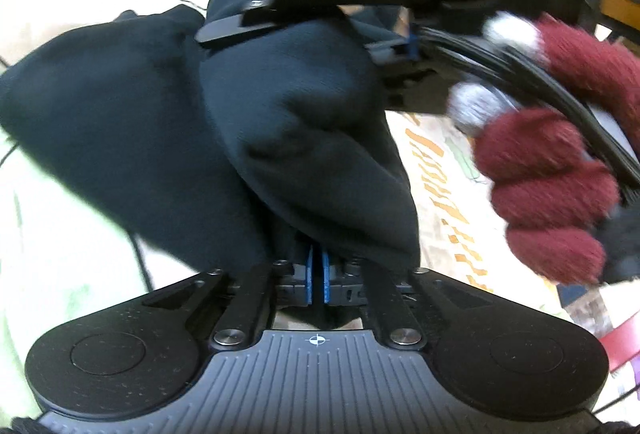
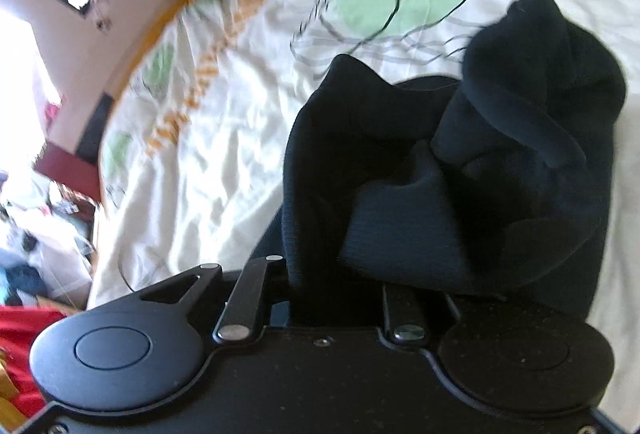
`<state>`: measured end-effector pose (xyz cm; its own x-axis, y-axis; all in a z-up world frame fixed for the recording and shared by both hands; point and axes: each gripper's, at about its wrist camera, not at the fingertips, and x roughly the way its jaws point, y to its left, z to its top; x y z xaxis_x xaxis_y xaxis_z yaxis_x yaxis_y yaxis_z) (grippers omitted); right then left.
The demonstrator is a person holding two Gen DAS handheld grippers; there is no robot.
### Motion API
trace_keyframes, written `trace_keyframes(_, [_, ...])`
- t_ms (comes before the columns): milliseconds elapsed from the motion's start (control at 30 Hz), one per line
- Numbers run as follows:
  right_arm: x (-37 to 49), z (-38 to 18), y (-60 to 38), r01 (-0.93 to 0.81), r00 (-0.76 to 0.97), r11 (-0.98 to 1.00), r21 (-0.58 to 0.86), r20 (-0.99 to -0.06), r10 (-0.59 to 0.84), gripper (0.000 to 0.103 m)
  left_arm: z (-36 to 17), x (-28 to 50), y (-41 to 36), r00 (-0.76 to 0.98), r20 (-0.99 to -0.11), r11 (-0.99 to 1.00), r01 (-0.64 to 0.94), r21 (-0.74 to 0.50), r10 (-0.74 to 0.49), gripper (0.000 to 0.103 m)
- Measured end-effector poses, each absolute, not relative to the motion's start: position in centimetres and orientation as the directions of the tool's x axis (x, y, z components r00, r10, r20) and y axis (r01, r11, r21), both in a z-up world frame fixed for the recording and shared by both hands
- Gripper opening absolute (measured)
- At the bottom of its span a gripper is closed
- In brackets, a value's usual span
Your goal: Fold large clothes
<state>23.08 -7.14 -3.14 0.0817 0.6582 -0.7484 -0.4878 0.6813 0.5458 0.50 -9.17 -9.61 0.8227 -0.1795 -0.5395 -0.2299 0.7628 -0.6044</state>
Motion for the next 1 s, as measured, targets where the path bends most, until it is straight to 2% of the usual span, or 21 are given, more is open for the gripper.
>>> trace_keyframes(133, [22.6,-3.0,-3.9,-0.567,0.050,0.669,0.479,-0.792,0.609,0.037,-9.0,-0.1,-9.5,0.815,-0.558,0.796,-0.229,-0.561,-0.158,0.002])
trace_keyframes(233, [22.1,-2.9,-2.4,-0.606,0.037,0.648,0.461,-0.797,0.603,0.051,-8.1,-0.5,-9.9,0.805,-0.577,0.829,-0.225,-0.511,-0.138,0.001])
trace_keyframes(300, [22.0,-2.4,-2.6,-0.614,0.024,0.611,0.500,-0.762,0.647,0.059,-7.4,-1.0,-10.2,0.799,-0.585,0.845,-0.216,-0.490,-0.134,0.003])
trace_keyframes(400, [21.8,-1.4,-3.6,-0.597,-0.012,0.528,0.605,-0.664,0.748,0.063,-6.8,-1.7,-10.8,0.785,-0.604,0.863,-0.205,-0.462,-0.138,0.007])
trace_keyframes(533, [20.8,1.2,-5.1,-0.636,0.016,0.463,0.617,-0.589,0.808,0.066,-6.2,-3.3,-11.9,0.759,-0.632,0.897,-0.158,-0.412,-0.156,0.008])
trace_keyframes(667, [20.4,3.4,-8.7,-0.608,0.032,0.381,0.696,-0.458,0.888,0.066,-5.1,-4.2,-12.5,0.756,-0.635,0.929,-0.105,-0.356,-0.158,0.009])
trace_keyframes(800, [20.2,4.9,-12.5,-0.610,0.116,0.390,0.689,-0.410,0.905,0.073,-3.8,-3.8,-12.7,0.769,-0.619,0.947,-0.056,-0.317,-0.161,0.009])
trace_keyframes(1000, [20.0,4.0,-18.2,-0.534,0.302,0.501,0.681,-0.400,0.865,0.073,-0.9,-4.0,-13.4,0.816,-0.553,0.969,0.037,-0.245,-0.170,0.012])
